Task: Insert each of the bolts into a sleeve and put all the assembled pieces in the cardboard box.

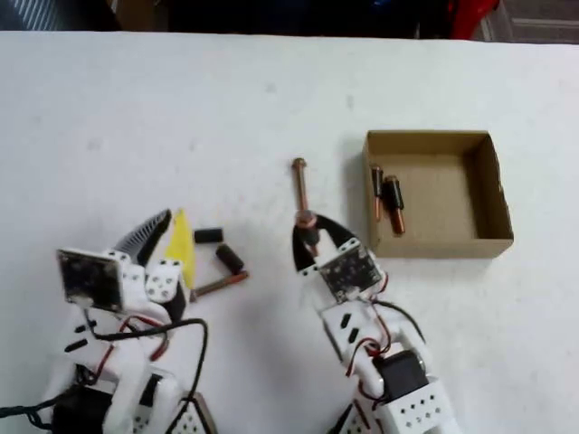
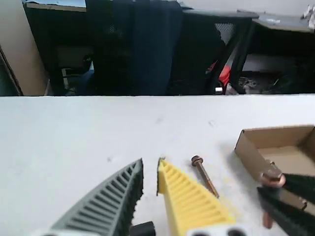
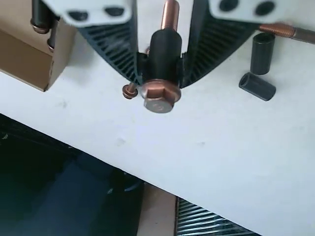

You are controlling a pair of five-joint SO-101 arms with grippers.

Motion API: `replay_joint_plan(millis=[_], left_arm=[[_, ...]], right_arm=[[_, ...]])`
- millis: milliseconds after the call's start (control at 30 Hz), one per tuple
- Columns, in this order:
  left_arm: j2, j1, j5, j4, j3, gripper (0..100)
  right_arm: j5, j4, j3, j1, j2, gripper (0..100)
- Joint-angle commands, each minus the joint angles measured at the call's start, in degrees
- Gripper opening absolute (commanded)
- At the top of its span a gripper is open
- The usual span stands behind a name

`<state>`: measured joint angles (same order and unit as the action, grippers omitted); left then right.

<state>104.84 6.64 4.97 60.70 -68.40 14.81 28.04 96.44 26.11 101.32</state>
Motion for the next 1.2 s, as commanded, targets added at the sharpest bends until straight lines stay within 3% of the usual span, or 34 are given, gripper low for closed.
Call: replay_joint_plan(millis=[0, 300, 567, 733, 900, 1167], left_arm=[[0.13, -1.71, -7.65, 0.18, -2.02, 9], [0.13, -17.8, -8.0, -8.97, -16.79, 9], [0.13, -19.38, -8.18, -17.49, -25.23, 9], [0.13, -19.38, -8.26, -18.64, -27.08, 9], [0.13, -19.38, -8.26, -18.37, -27.34, 9], [0.13, -19.38, -8.26, -18.11, -27.34, 9]], right_arm=[[-0.26, 0.75, -1.58, -4.09, 0.75, 1.7], [-0.26, 14.55, -14.24, -16.04, 0.75, 1.7], [2.37, 18.68, -27.34, -32.66, 0.22, 1.6], [5.19, 18.68, -33.32, -35.21, -1.19, 1.6], [5.1, 18.42, -40.62, -35.21, -14.81, 1.6], [5.1, 18.68, -58.37, -36.44, -49.19, 1.7]])
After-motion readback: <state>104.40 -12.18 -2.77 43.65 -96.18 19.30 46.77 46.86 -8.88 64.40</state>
